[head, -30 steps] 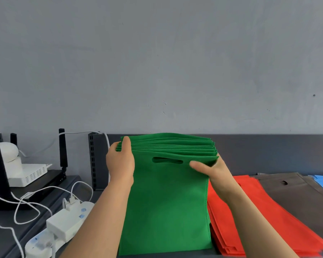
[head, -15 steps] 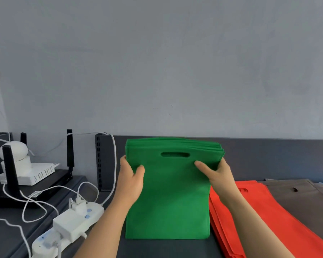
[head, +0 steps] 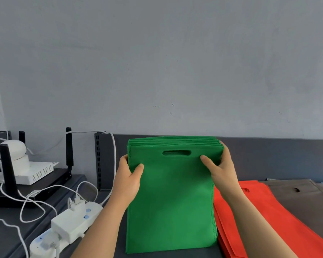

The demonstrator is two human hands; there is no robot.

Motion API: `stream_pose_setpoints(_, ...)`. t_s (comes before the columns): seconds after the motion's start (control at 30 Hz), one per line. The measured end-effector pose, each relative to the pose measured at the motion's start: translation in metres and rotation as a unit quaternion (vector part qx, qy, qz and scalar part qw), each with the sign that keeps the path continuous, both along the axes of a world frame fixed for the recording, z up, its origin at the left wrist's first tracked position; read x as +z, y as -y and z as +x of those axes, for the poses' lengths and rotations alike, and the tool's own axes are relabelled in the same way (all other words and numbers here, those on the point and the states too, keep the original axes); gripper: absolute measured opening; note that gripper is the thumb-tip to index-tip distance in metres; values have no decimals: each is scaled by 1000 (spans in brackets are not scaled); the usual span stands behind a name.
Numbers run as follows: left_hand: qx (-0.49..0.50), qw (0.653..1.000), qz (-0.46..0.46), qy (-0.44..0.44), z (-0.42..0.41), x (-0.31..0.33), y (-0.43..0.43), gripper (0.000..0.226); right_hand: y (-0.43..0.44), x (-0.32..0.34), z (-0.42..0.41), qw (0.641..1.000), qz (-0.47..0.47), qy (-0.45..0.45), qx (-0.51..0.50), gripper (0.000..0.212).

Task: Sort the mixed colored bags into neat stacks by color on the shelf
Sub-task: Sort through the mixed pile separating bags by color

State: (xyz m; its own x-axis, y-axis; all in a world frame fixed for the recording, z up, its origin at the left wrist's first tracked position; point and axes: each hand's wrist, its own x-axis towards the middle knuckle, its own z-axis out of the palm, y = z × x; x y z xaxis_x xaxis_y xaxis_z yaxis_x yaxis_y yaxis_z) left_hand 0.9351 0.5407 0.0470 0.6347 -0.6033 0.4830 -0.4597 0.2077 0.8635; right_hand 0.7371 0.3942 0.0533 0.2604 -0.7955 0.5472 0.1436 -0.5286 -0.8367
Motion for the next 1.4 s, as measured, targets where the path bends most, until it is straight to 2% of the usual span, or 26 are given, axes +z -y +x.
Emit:
stream_pose_setpoints(0.1,-1,1000,-12,-7,4,1,3,26,-6,9,-4,997,-58,-46,-37,84)
stream_pose_setpoints(0.17,-4,999,-28,-18,7,2,6,26,-6,19,-8,978,-147,-104,-106,91)
stream_pose_setpoints(0.2,-9,999,-35,-27,8,2,6,26,-5,25,-10,952,-218,-148,-153,87)
stream_pose_setpoints(0.27,-19,998,-42,-43,10,1,8,28,4,35,-12,873,-341,-270,-220,68)
stream_pose_setpoints(0.3,-23,998,-43,-46,10,0,10,29,7,39,-13,845,-364,-320,-226,65)
stream_pose_setpoints(0.33,-26,998,-42,-48,11,-2,10,30,8,42,-13,832,-367,-352,-223,67)
stream_pose_setpoints(0.43,-34,997,-43,-56,13,-4,11,31,14,43,-17,833,-356,-352,-235,67)
stream_pose_setpoints(0.47,-37,996,-45,-63,15,-4,10,31,11,42,-18,855,-335,-335,-213,69)
stream_pose_setpoints(0.5,-39,996,-46,-70,16,-3,10,30,12,36,-17,898,-280,-295,-171,74)
stream_pose_setpoints(0.57,-41,995,-47,-76,19,-1,10,30,9,22,-13,983,-92,-156,-44,88)
stream_pose_setpoints(0.6,-42,995,-48,-74,21,0,10,30,8,12,-10,995,-14,-92,23,91)
stream_pose_setpoints(0.63,-41,995,-48,-73,22,1,10,30,10,-1,-9,995,39,-61,70,86)
stream_pose_setpoints(0.7,-39,995,-51,-74,25,4,10,29,8,-23,-9,983,112,-82,120,59)
stream_pose_setpoints(0.73,-36,995,-51,-77,26,5,10,28,7,-31,-9,978,134,-96,131,46)
stream_pose_setpoints(0.8,-23,995,-50,-80,29,8,10,27,1,-41,-7,974,153,-97,138,31)
stream_pose_setpoints(0.93,-5,998,-17,-65,32,18,9,36,-2,-37,0,970,204,-35,126,21)
stream_pose_setpoints(1.1,-14,987,156,-45,32,-17,3,44,-3,-29,7,955,278,-11,103,13)
stream_pose_setpoints(1.27,1,966,250,-61,37,-65,-2,22,11,-52,19,942,320,-83,49,12)
stream_pose_setpoints(1.4,27,948,303,-96,38,-91,-1,16,17,-76,34,931,334,-142,21,11)
